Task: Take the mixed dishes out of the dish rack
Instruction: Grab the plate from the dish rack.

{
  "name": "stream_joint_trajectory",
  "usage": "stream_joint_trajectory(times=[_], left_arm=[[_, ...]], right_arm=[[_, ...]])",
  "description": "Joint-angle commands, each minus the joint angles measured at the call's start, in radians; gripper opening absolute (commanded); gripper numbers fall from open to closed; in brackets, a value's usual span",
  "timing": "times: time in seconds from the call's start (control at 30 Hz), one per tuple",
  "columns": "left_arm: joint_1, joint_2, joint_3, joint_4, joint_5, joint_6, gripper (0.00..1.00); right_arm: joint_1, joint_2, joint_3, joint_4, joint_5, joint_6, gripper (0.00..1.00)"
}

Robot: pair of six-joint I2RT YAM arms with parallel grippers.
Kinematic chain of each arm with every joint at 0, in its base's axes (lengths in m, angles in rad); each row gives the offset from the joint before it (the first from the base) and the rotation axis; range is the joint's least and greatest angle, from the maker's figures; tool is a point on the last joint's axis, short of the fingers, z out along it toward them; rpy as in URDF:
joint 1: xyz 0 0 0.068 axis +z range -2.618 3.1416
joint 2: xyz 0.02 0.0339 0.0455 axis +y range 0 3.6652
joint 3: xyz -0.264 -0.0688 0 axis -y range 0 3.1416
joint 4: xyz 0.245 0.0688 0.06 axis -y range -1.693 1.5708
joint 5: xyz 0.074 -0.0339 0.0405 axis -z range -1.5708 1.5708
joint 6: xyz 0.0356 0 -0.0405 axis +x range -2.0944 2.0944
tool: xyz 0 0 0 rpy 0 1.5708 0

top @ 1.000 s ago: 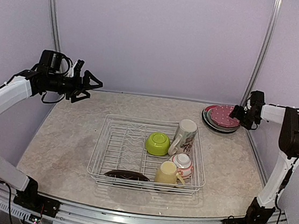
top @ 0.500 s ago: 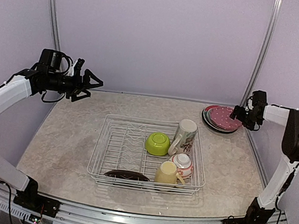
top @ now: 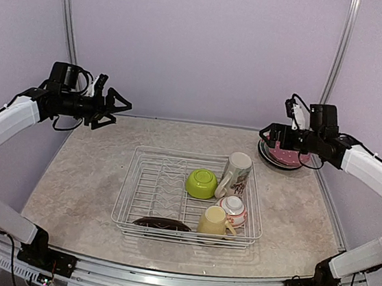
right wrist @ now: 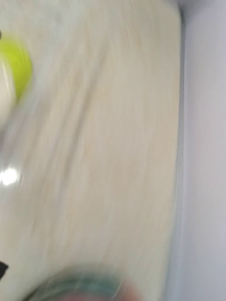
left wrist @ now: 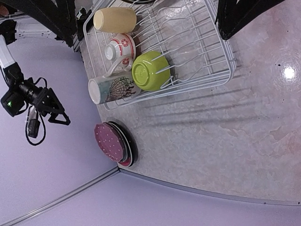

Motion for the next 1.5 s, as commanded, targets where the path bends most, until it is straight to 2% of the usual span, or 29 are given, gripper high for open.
stream_joint_trajectory(times=[0.0,0.1,0.2,0.37,0.5,0.7,0.93,1.13,1.27,1.4,1.47], left_arm=[[-0.003,-0.011,0.027,-0.005,0.026,-0.001,0.99],[-0.006,-0.012,0.024,-0.005,0.019,0.002,0.99],[-0.005,-0.009,0.027,-0.005,0.029,-0.006,0.99],[-0.024,-0.014,0.028,-0.021,-0.016,0.018,0.99],[-0.031,0.001,0.031,-0.026,-0.013,0.020,0.99],[-0.039,0.008,0.034,-0.029,-0.018,0.024,0.99],[-0.048,0.006,0.036,-0.038,-0.034,0.035,0.99],[-0.044,0.009,0.036,-0.037,-0.024,0.033,0.99],[-0.038,0.015,0.038,-0.034,-0.014,0.027,0.99],[-0.038,0.014,0.038,-0.038,-0.028,0.032,0.99],[-0.033,0.017,0.040,-0.035,-0.013,0.027,0.99]], right_arm=[[0.208,-0.157,-0.063,0.039,-0.037,-0.093,1.00],[0.384,-0.191,-0.078,0.028,-0.032,-0.153,1.00],[0.585,-0.161,-0.050,-0.029,0.041,-0.230,1.00],[0.832,0.013,0.071,-0.135,0.147,-0.339,1.00],[0.942,0.177,0.189,-0.223,0.212,-0.384,1.00],[1.020,0.350,0.320,-0.321,0.341,-0.441,0.94],[1.020,0.436,0.384,-0.393,0.381,-0.463,0.75],[1.022,0.468,0.421,-0.440,0.352,-0.485,0.57],[1.022,0.509,0.466,-0.485,0.300,-0.506,0.39],[1.023,0.546,0.513,-0.518,0.282,-0.518,0.29],[1.021,0.556,0.531,-0.529,0.277,-0.522,0.20]])
